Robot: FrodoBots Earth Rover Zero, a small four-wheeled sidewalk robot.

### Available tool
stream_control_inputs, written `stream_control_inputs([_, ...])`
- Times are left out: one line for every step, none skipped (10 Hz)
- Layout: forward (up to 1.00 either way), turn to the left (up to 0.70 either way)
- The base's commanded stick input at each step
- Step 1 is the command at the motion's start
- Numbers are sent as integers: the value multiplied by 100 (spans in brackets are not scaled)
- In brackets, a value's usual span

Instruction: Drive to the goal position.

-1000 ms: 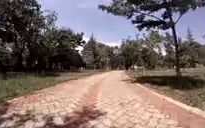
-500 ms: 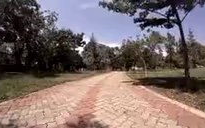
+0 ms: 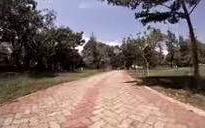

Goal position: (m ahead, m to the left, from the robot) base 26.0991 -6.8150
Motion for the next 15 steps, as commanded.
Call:
stream_control_inputs([70, 0])
stream_control_inputs([70, 0])
stream_control_inputs([70, 0])
stream_control_inputs([70, -1])
stream_control_inputs([70, -3])
stream_control_inputs([70, -35])
stream_control_inputs([70, -35])
stream_control_inputs([70, -35])
stream_control_inputs([70, -35])
stream_control_inputs([70, 0])
stream_control_inputs([70, 0])
stream_control_inputs([70, 0])
stream_control_inputs([70, 0])
stream_control_inputs([70, 0])
stream_control_inputs([70, 0])
